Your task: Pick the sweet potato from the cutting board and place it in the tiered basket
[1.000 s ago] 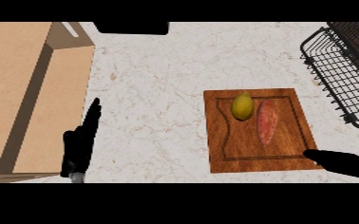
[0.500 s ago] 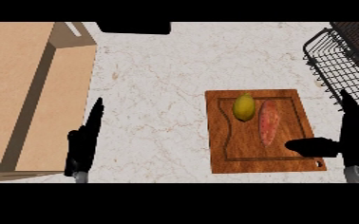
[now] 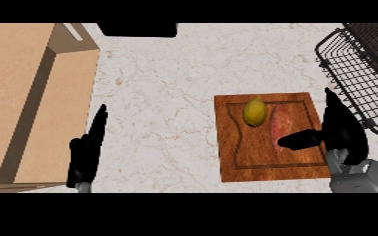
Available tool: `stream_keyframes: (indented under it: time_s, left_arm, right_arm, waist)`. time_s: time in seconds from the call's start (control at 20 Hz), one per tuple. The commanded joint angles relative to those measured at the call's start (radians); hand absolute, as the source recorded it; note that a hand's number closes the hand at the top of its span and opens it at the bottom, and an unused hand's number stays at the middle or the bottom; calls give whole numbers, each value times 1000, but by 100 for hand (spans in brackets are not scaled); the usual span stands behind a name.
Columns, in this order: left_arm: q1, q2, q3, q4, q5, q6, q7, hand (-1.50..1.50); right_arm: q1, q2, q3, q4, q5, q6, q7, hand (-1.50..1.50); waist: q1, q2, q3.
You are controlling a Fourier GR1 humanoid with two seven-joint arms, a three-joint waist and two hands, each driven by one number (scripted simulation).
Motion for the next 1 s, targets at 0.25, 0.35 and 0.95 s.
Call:
stream_keyframes:
  time_s: [0.25,0.35,0.95]
  left_arm:
    - [25,-18,2,30,1,-2,-25,0]
    - [13,-33,-12,41,-16,13,-13,0]
    - [46,-23,10,23,-12,5,-18,0]
  right_arm:
    - [-96,143,-19,153,14,185,233,-150]
    - [-82,172,-25,183,18,193,233,-150]
    - [-164,259,-144,277,49,306,233,-150]
  waist:
    - [-10,2,-3]
    - [-19,2,-3]
    - [-24,-2,-1]
